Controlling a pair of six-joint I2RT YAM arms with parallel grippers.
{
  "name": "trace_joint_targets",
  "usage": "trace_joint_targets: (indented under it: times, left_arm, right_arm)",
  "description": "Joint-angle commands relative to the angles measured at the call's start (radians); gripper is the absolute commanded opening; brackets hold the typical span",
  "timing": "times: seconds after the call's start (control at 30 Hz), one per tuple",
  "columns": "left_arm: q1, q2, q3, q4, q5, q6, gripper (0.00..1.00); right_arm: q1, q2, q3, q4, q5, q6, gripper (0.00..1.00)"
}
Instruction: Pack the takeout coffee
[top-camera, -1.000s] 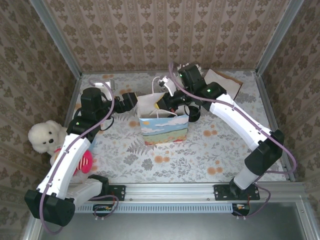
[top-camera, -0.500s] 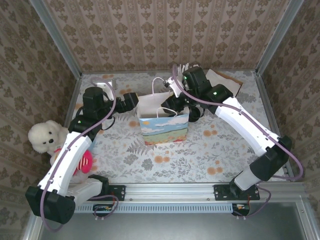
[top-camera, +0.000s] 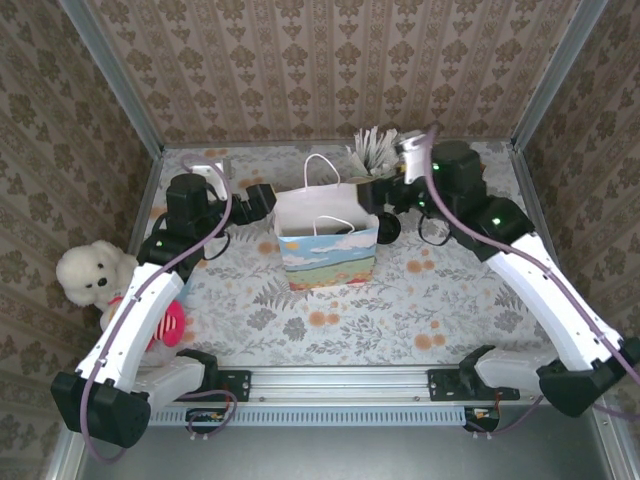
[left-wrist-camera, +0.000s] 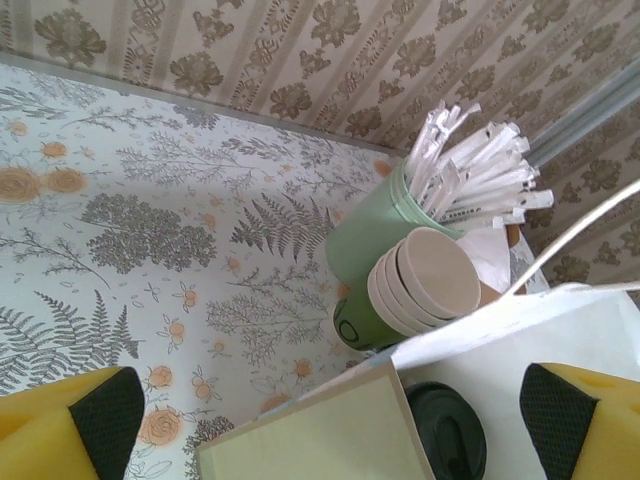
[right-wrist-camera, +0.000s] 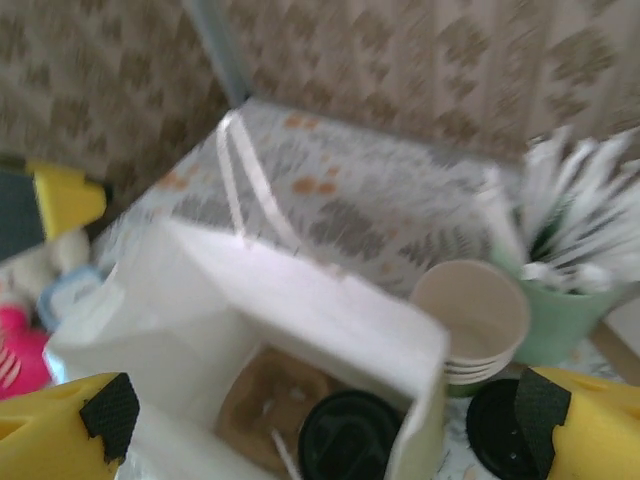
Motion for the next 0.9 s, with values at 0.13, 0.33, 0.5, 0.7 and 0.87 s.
trace_joint_targets:
  times: [0.13, 0.33, 0.5, 0.7, 0.87]
  left_arm:
    - [-0.005, -0.032, -0.015, 0.047, -0.110, -0.043, 1.00]
    - [-0.006, -0.076, -0.030, 0.069, -0.011, 0.000, 1.00]
    - [-0.006, -0.120, -0.053, 0.122, 0.068, 0.044, 1.00]
    - [-0.033, -0.081, 0.010, 0.054, 0.239, 0.145, 1.00]
    - [-0.061, -0.044, 0.046, -0.022, 0.136, 0.147, 1.00]
  right_arm:
    - [-0.220, -0.098, -0.225, 0.144, 0.155, 0.229, 1.00]
    - [-0.404, -0.027, -0.299, 0.091, 0.129, 0.234, 1.00]
    - [-0.502, 0.130, -0.248, -0.010, -0.006, 0.226, 1.00]
    - [-0.562, 0.366, -0.137, -0.051, 0.033, 0.214, 1.00]
    - [-0.569, 0.572, 0.013, -0.059, 0.135, 0.174, 1.00]
